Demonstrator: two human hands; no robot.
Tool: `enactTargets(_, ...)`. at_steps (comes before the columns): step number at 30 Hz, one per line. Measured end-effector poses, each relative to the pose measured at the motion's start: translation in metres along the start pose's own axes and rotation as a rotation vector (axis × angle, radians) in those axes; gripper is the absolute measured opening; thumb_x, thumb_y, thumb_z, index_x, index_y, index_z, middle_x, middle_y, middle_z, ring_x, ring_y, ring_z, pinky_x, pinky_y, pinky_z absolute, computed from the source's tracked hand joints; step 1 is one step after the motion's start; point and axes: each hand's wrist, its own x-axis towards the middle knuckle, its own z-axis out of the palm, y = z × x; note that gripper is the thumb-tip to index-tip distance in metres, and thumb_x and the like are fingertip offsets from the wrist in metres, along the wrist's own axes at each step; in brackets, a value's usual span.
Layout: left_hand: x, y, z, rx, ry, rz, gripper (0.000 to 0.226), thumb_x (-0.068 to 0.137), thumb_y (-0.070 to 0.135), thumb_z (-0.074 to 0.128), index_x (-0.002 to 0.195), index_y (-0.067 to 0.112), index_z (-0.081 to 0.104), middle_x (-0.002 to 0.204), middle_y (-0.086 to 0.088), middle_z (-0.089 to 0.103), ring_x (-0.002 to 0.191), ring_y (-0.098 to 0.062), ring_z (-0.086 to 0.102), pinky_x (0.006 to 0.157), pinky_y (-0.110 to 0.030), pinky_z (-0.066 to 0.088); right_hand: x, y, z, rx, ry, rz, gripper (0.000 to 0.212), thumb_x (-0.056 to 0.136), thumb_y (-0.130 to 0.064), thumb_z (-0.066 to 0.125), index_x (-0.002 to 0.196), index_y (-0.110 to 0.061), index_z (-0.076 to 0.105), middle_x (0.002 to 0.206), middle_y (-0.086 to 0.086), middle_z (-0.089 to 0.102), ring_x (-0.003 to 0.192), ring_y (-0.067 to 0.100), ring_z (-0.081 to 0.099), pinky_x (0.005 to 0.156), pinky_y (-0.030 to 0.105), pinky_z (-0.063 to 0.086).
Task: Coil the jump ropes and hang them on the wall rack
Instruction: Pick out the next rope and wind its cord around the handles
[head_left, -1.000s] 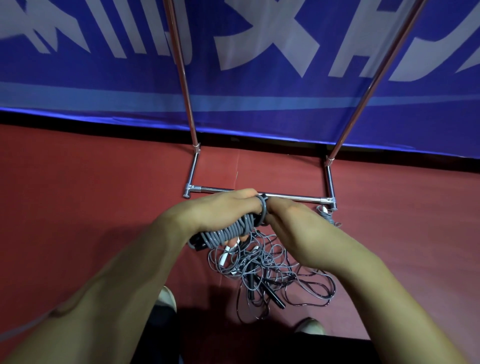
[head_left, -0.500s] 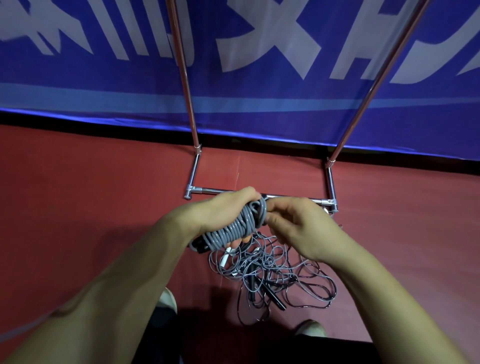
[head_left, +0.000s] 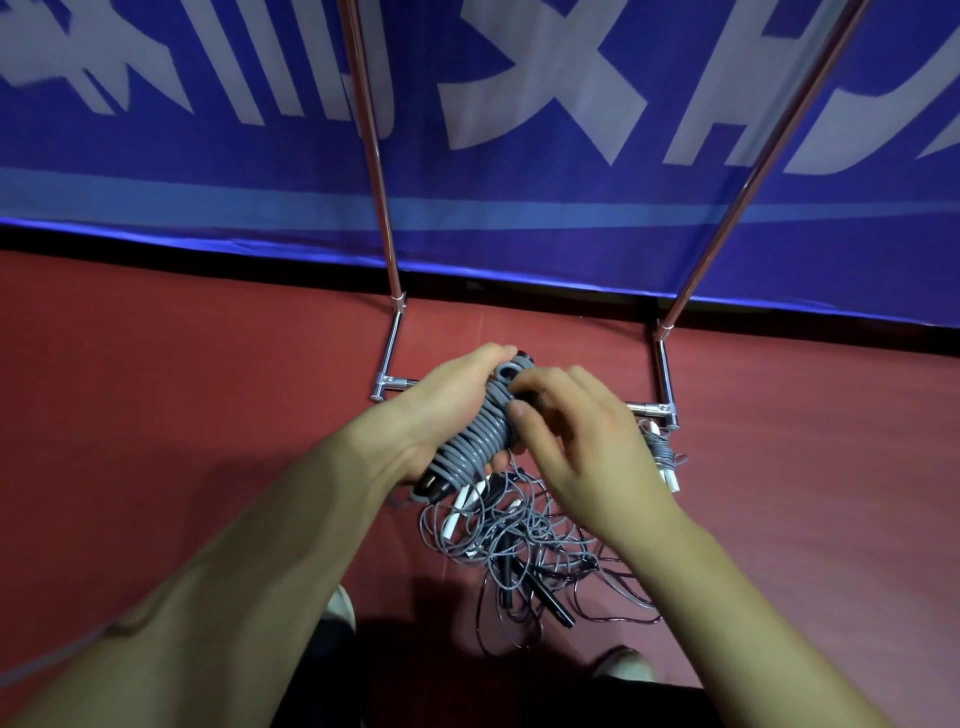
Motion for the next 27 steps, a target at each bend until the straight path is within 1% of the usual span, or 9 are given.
enactTargets(3, -0.003, 0.003, 0.007, -0.016, 0.092, 0.041, 0.036, 0.098, 0.040, 0.046, 0.083, 0.011, 0.061, 0.056, -0.011, 0.052, 0.043, -0.023, 0.049, 0.045, -0.026, 0.043, -0.002, -0.006, 0.012, -0.128, 0.110, 0.066, 0.020, 0.098, -0.029, 0.059, 0.115, -0.024, 0.069, 0.089, -0.006, 0.049, 0.078, 0.015, 0.054, 0.067, 0.031, 0.045)
enactTargets(6, -0.002, 0.003, 0.010, 0.004, 0.198, 0.098, 0.036, 0.098, 0.035, 0.047, 0.074, 0.013, 0.062, 0.056, -0.008, 0.056, 0.045, -0.021, 0.051, 0.049, -0.025, 0.044, -0.004, -0.012, 0.021, -0.113, 0.019, 0.163, 0.026, 0.099, -0.030, 0.055, 0.123, -0.028, 0.064, 0.086, -0.006, 0.062, 0.077, 0.018, 0.060, 0.066, 0.038, 0.050)
enactTargets(8, 0.000, 0.002, 0.010, 0.056, 0.263, 0.145, 0.035, 0.097, 0.035, 0.047, 0.078, 0.014, 0.066, 0.064, -0.007, 0.063, 0.052, -0.020, 0.057, 0.054, -0.026, 0.047, -0.002, -0.016, 0.024, 0.288, -0.065, 0.340, 0.031, 0.100, -0.027, 0.055, 0.131, -0.026, 0.060, 0.069, -0.006, 0.059, 0.062, 0.014, 0.053, 0.062, 0.038, 0.047)
enactTargets(12, 0.002, 0.001, 0.010, 0.002, 0.298, 0.195, 0.036, 0.099, 0.035, 0.046, 0.072, 0.017, 0.062, 0.058, -0.003, 0.057, 0.053, -0.019, 0.052, 0.056, -0.029, 0.041, 0.006, -0.031, 0.014, 1.223, -0.043, 0.802, 0.035, 0.100, -0.013, 0.052, 0.133, -0.020, 0.060, 0.054, -0.006, 0.033, 0.045, 0.007, 0.024, 0.045, 0.022, 0.018)
enactTargets(14, 0.002, 0.000, 0.012, 0.014, 0.299, 0.198, 0.040, 0.099, 0.038, 0.045, 0.070, 0.017, 0.062, 0.055, 0.000, 0.058, 0.053, -0.017, 0.053, 0.056, -0.029, 0.041, 0.009, -0.036, 0.010, 1.513, -0.022, 0.905, 0.031, 0.095, -0.018, 0.055, 0.124, -0.017, 0.064, 0.057, -0.005, 0.035, 0.042, 0.006, 0.024, 0.042, 0.020, 0.015)
enactTargets(17, 0.006, -0.002, 0.014, 0.112, 0.376, 0.253, 0.046, 0.098, 0.043, 0.046, 0.066, 0.019, 0.067, 0.060, 0.005, 0.063, 0.066, -0.016, 0.058, 0.070, -0.033, 0.046, 0.007, -0.039, 0.009, 1.799, 0.001, 0.911, 0.027, 0.087, -0.024, 0.060, 0.113, -0.018, 0.063, 0.064, -0.005, 0.040, 0.041, 0.006, 0.027, 0.045, 0.020, 0.014)
enactTargets(19, 0.007, -0.002, 0.015, 0.146, 0.412, 0.308, 0.046, 0.098, 0.044, 0.045, 0.065, 0.021, 0.068, 0.063, 0.005, 0.064, 0.069, -0.016, 0.058, 0.077, -0.036, 0.048, 0.005, -0.039, 0.009, 1.867, 0.007, 0.882, 0.022, 0.088, -0.026, 0.060, 0.108, -0.018, 0.062, 0.065, -0.005, 0.041, 0.042, 0.006, 0.029, 0.045, 0.019, 0.016)
enactTargets(22, 0.008, 0.000, 0.016, 0.101, 0.426, 0.337, 0.044, 0.098, 0.042, 0.045, 0.065, 0.022, 0.066, 0.065, 0.001, 0.061, 0.067, -0.017, 0.055, 0.073, -0.037, 0.047, 0.008, -0.034, 0.008, 1.841, -0.021, 0.852, 0.012, 0.090, -0.028, 0.058, 0.097, -0.018, 0.061, 0.060, -0.006, 0.038, 0.042, 0.005, 0.029, 0.042, 0.017, 0.018)
enactTargets(27, 0.013, -0.007, 0.014, 0.158, 0.381, 0.398, 0.038, 0.089, 0.057, 0.052, 0.070, 0.026, 0.061, 0.063, 0.008, 0.058, 0.066, -0.017, 0.055, 0.075, -0.044, 0.050, 0.007, -0.027, 0.014, 1.271, 0.006, 0.786, 0.016, 0.102, -0.019, 0.050, 0.087, -0.018, 0.052, 0.060, -0.002, 0.037, 0.046, 0.009, 0.029, 0.040, 0.020, 0.026)
